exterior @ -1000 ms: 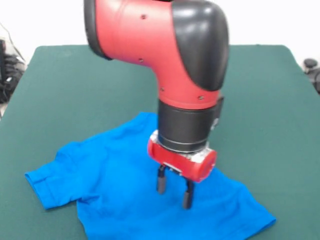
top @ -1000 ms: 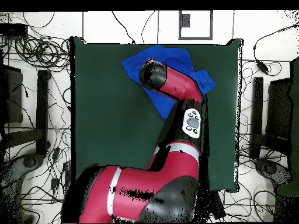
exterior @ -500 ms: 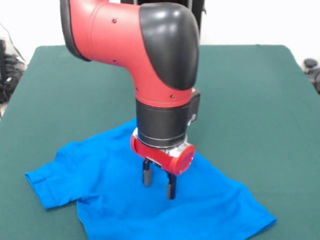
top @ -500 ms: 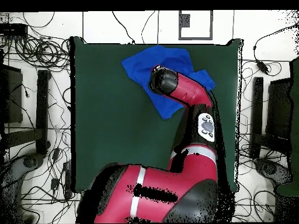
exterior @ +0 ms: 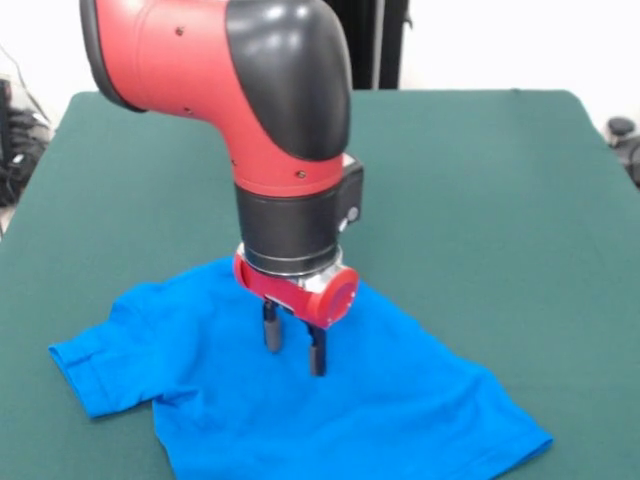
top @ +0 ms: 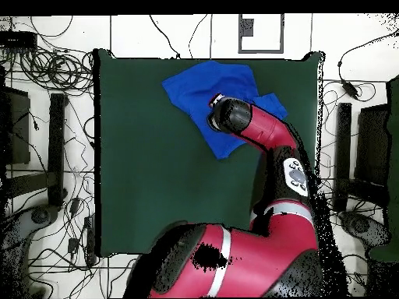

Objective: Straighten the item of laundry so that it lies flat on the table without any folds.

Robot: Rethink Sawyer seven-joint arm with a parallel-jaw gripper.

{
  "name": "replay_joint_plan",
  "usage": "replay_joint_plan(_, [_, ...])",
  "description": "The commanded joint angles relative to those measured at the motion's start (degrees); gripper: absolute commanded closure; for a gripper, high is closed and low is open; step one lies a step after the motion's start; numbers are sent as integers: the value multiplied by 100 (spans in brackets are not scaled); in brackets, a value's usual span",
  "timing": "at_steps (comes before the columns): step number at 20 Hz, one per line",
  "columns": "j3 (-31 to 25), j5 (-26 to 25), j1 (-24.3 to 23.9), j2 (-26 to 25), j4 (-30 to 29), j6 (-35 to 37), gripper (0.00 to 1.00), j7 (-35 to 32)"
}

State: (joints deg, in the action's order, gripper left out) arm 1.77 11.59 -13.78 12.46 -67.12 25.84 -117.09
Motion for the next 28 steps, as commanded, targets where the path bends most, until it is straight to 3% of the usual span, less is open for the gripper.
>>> replay_joint_plan(1, [-890,-465,11,172,-787,476,0,507])
replay_joint_plan(8, [-1022,-683,-63,192,-812,430,0,361])
replay_joint_plan(16, [-863,-753,-19,669,-963,1079,0,282])
replay_joint_plan(28, [-931,-1016,-150,437,-653,1068,0,356])
